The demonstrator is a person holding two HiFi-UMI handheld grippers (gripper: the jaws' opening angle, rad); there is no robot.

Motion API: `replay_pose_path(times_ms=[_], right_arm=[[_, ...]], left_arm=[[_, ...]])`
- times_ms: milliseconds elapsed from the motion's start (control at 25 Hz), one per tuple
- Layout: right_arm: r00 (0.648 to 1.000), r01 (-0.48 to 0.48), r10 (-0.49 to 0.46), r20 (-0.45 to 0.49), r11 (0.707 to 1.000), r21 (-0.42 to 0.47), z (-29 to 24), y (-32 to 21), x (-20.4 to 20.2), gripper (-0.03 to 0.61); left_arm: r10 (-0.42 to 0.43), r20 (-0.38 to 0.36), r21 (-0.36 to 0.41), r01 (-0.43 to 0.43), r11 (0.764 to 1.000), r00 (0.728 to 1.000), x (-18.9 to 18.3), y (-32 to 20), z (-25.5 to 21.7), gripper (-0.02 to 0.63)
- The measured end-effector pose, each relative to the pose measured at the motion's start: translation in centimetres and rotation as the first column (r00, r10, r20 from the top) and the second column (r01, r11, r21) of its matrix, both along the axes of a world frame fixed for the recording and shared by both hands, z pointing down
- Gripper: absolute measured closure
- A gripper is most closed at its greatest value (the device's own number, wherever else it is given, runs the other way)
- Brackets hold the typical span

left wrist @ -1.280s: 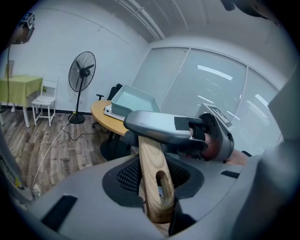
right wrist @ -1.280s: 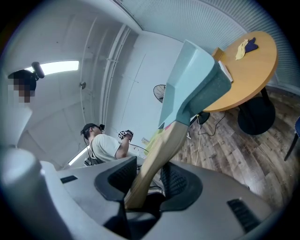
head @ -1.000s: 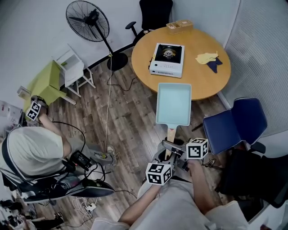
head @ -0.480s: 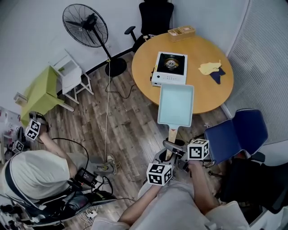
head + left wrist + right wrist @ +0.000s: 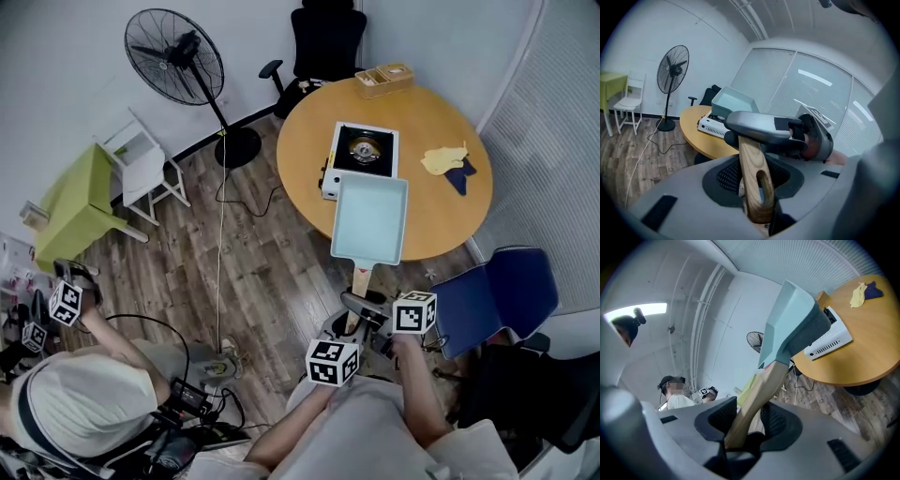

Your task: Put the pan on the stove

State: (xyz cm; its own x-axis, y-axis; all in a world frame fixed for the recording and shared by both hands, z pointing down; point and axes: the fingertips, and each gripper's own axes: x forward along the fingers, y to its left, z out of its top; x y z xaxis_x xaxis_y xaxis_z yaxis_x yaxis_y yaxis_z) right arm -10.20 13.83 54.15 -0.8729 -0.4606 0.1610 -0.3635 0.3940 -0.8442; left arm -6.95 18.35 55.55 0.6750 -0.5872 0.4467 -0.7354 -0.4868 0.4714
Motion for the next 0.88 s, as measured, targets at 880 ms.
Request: replay_pose_path(times_ms=[880], right_arm=[[0.999, -0.032, 0.032, -0.024, 0.999, -0.018, 0.5, -6.5, -0.6, 0.414]], left_arm=[[0.025, -0.017, -0.012, -0.025, 1.0, 1.0, -0.7, -6.4, 0.3, 0.485]])
